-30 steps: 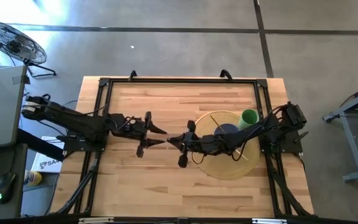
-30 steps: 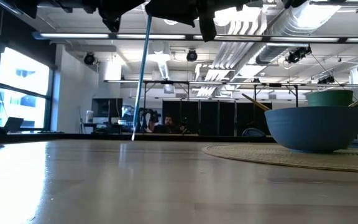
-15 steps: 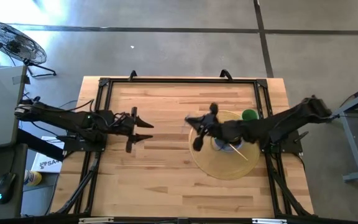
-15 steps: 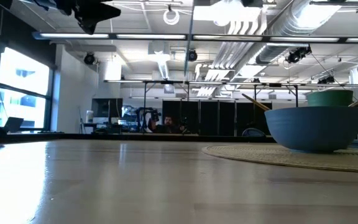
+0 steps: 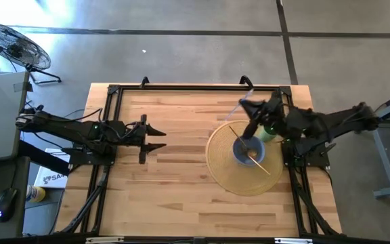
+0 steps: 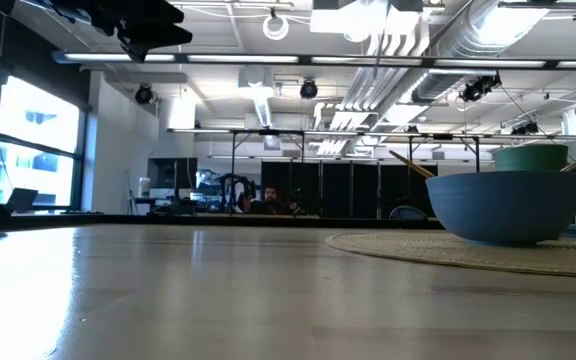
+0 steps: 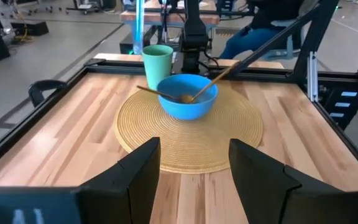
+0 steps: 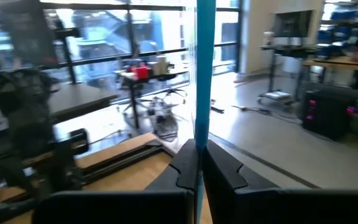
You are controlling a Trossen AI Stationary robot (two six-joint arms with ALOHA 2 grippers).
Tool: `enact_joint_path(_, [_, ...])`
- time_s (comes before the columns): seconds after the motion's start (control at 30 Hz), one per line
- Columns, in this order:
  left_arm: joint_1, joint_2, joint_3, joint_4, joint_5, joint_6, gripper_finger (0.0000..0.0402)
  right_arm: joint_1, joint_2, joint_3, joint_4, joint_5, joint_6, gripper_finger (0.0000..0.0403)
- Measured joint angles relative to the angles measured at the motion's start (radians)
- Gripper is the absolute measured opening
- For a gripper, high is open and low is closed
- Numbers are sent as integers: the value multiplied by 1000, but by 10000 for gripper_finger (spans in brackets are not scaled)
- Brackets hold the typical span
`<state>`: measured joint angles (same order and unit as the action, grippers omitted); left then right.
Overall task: Pick & Place Utensil
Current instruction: Put the blue straw into the green cup on the brown placemat
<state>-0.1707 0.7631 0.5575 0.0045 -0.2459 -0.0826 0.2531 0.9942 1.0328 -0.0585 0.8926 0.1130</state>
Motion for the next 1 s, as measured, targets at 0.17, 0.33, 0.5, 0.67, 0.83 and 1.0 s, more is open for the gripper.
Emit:
enact_joint_path(0.17, [0,-1,-50,82,0,-1,189,0,-54,0,-69,76,-7,3])
enact_joint_path(0.33, [0,-10,-126,184,-2,-2,188,0,-68,0,-73,126,-59,5])
enact_joint_path(0.5, [0,-37,-165,219,-22,-27,188,-4,-78,1,-78,189,-128,2])
enact_joint_path(0.67, [0,-86,-184,216,-27,-31,188,-36,-79,76,-234,226,-85,3])
enact_joint_path(0.83, [0,-109,-204,218,-28,-37,188,-92,-78,169,-491,189,63,3])
enact_joint_path(1.0, [0,-109,-228,230,-33,-56,188,-171,-78,240,-743,95,249,2])
